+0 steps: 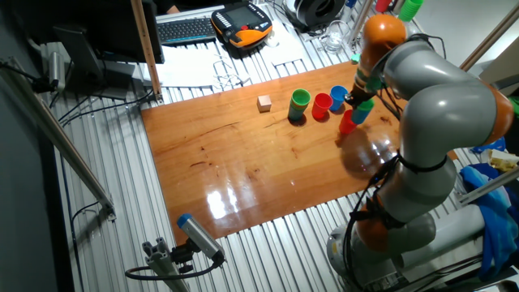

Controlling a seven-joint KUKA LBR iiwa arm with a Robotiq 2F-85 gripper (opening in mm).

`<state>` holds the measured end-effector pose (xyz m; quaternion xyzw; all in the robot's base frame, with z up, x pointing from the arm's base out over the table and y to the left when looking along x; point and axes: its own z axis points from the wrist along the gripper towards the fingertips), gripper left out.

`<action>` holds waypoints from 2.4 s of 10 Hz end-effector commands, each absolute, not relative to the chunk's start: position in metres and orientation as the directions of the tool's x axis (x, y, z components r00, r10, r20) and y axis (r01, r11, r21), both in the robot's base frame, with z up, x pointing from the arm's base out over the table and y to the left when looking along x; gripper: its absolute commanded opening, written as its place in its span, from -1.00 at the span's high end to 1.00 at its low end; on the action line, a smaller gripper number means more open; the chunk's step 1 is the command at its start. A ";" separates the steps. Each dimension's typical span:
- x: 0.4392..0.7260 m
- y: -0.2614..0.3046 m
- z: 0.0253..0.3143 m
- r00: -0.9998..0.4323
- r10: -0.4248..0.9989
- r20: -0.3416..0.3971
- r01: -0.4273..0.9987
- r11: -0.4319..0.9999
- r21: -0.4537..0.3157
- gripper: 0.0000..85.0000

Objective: Stack the cups

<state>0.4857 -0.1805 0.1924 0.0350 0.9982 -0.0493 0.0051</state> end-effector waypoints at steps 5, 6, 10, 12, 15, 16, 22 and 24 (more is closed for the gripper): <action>0.496 -0.164 0.186 -0.988 0.135 -0.071 0.138 0.989 -0.052 1.00; 0.496 -0.159 0.179 -0.985 0.143 -0.099 0.149 0.987 -0.056 1.00; 0.499 -0.164 0.154 -0.984 0.127 -0.122 0.135 0.989 -0.056 1.00; 0.494 -0.167 0.145 -0.983 0.135 -0.128 0.142 0.989 -0.046 1.00; 0.488 -0.160 0.132 -0.972 0.177 -0.156 0.188 0.980 -0.057 0.60; 0.487 -0.157 0.130 -0.968 0.193 -0.161 0.205 0.977 -0.060 0.20; 0.490 -0.156 0.109 -0.966 0.180 -0.185 0.193 0.980 -0.056 0.60; 0.490 -0.157 0.107 -0.971 0.155 -0.182 0.168 0.984 -0.061 0.60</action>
